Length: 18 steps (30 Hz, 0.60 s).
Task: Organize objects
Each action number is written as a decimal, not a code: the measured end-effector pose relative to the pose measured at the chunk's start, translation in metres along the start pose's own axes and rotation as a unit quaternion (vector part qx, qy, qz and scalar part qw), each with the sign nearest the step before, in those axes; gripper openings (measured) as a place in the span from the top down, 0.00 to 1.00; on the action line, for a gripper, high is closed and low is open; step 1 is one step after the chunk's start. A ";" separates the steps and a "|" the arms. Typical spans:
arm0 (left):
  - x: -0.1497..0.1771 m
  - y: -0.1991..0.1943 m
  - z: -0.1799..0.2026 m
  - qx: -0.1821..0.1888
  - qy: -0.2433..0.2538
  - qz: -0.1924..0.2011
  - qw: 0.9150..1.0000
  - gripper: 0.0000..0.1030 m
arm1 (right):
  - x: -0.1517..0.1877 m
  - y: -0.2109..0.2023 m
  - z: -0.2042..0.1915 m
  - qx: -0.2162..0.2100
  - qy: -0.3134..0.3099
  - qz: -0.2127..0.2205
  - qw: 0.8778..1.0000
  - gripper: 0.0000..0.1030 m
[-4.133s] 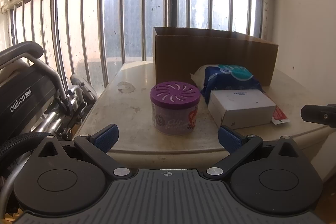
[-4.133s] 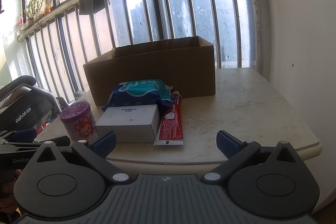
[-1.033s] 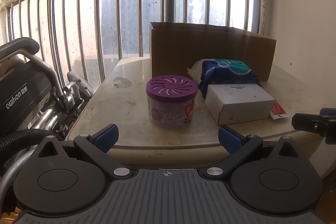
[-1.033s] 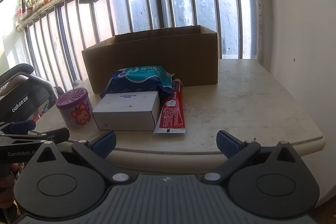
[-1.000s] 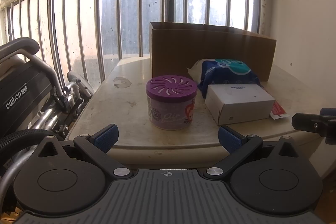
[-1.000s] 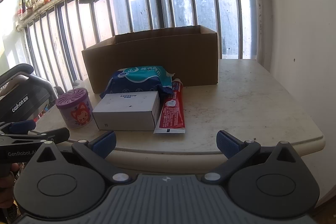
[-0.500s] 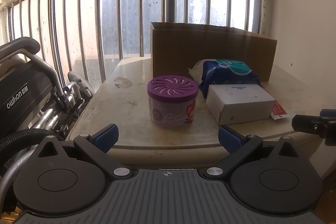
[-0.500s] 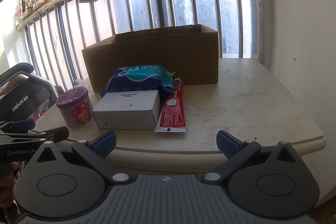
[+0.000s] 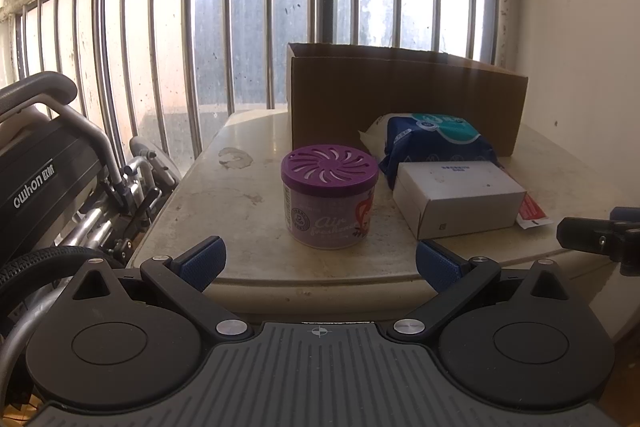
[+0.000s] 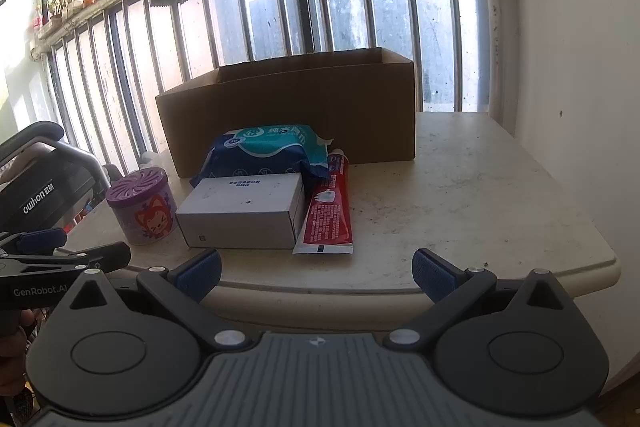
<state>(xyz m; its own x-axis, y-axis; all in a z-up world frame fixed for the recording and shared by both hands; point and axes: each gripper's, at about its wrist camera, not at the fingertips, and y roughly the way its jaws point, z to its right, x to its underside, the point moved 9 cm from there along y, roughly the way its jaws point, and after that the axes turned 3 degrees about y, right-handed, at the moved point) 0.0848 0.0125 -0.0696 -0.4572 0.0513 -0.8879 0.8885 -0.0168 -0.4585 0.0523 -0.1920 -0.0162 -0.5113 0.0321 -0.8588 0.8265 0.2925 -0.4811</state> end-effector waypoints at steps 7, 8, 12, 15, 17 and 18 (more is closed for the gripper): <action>0.000 0.000 -0.001 0.000 -0.001 0.000 1.000 0.01 | 0.000 0.000 0.000 0.000 0.000 0.000 1.000 0.00; 0.000 0.000 -0.001 0.000 -0.001 0.000 1.000 0.01 | 0.000 0.000 0.000 0.000 -0.001 0.000 1.000 0.00; 0.000 0.000 -0.001 0.000 -0.001 0.000 1.000 0.01 | -0.001 0.001 -0.001 -0.001 -0.002 0.000 1.000 0.00; 0.000 0.000 -0.001 -0.001 -0.001 0.000 1.000 0.01 | -0.001 0.002 -0.001 -0.001 -0.002 -0.001 1.000 0.00; 0.000 0.000 -0.001 0.000 -0.001 0.000 1.000 0.01 | -0.001 0.002 -0.002 -0.002 -0.002 -0.001 1.000 0.00; 0.000 0.000 -0.001 -0.001 -0.001 0.000 1.000 0.01 | -0.001 0.002 -0.002 -0.002 -0.002 -0.002 1.000 0.00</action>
<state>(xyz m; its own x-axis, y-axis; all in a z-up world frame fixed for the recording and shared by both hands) 0.0846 0.0135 -0.0694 -0.4579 0.0494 -0.8876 0.8883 -0.0148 -0.4590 0.0539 -0.1896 -0.0163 -0.5134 0.0278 -0.8577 0.8238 0.2960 -0.4835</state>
